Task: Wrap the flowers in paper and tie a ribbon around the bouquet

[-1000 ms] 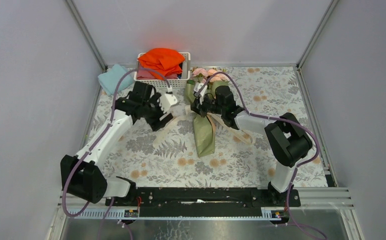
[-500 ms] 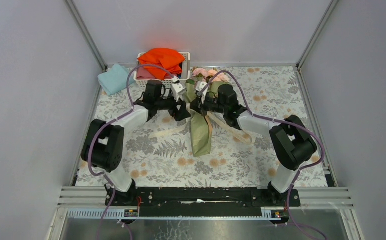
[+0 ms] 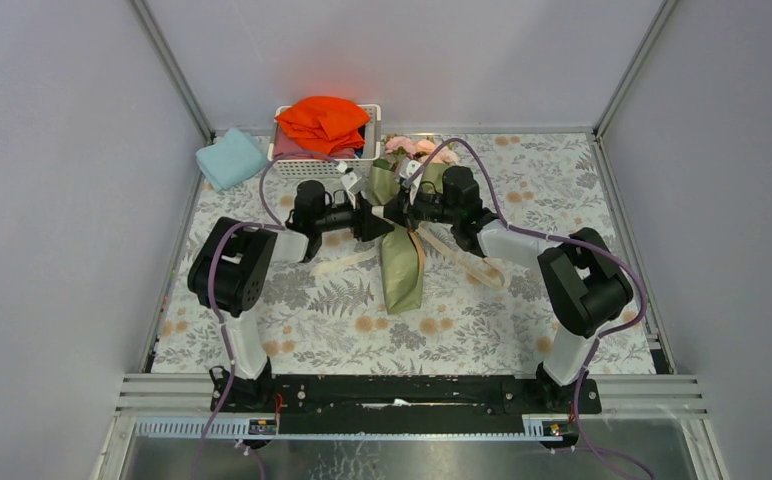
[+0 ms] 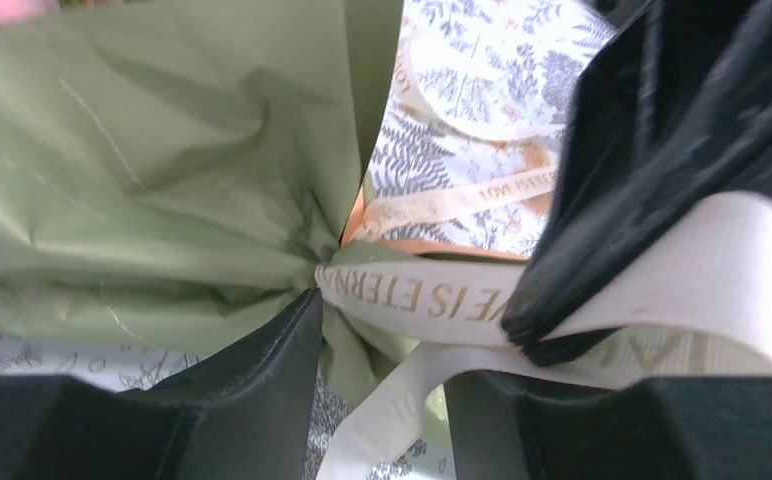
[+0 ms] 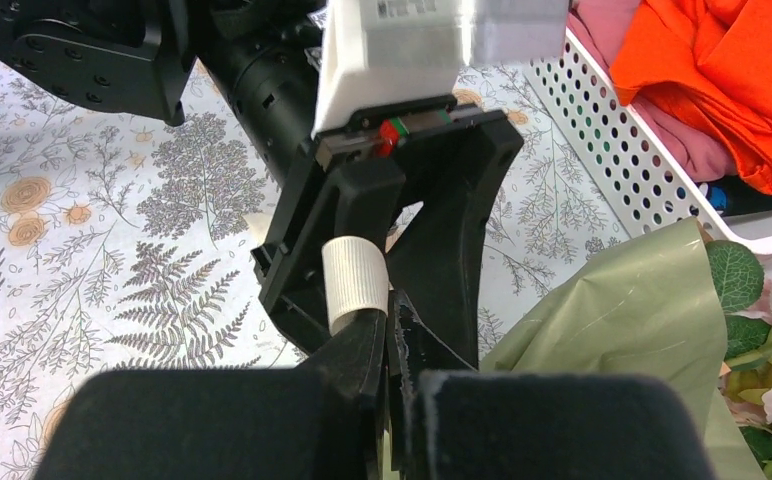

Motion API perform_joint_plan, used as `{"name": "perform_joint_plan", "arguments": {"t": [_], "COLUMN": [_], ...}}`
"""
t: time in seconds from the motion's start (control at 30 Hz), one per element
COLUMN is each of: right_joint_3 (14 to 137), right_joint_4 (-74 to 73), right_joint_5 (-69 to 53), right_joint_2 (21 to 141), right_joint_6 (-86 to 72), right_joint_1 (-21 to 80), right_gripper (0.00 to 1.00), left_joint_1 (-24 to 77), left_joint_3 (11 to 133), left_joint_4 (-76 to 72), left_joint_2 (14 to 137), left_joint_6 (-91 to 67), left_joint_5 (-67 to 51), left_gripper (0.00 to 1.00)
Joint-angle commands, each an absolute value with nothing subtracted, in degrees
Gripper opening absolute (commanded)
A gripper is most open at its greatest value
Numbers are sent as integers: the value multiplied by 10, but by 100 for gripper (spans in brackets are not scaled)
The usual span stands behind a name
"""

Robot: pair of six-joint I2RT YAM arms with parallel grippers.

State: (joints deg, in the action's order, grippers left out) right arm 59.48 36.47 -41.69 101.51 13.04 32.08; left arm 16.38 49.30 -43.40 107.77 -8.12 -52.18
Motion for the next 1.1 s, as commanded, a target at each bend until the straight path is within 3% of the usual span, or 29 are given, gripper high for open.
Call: {"name": "perform_joint_plan", "arguments": {"t": [0.0,0.2,0.33,0.4,0.53,0.57,0.7,0.77,0.9,1.07], "right_joint_3": [607,608,609,605,613,620,627,619,661,706], "right_joint_4": [401,389,375,361,220,170,-79,-171,-257,-246], "right_joint_5": [-439,-439,-434,-414,-295,-226,89,177,62,16], "right_joint_2": [1019,1021,1019,1009,937,915,831,824,899,986], "right_joint_6": [115,110,104,98,72,40,-107,-141,-154,-179], "right_joint_1": [318,319,318,318,301,285,190,167,163,163], "right_gripper": [0,0,2,23,86,92,91,86,73,79], "left_joint_1": [162,165,170,168,164,165,165,164,163,169], "left_joint_3": [483,470,477,476,475,471,463,461,452,436], "left_joint_4": [-611,-667,-686,-675,-633,-630,-609,-590,-572,-573], "left_joint_2": [1080,1104,1113,1112,1110,1109,1105,1099,1082,1060], "left_joint_6": [-182,-217,-217,-208,-189,-184,-154,-136,-125,-127], "left_joint_5": [-536,-541,-572,-580,-557,-548,-509,-507,-497,-491], "left_gripper": [49,30,1,0,0,0,0,0,0,0]}}
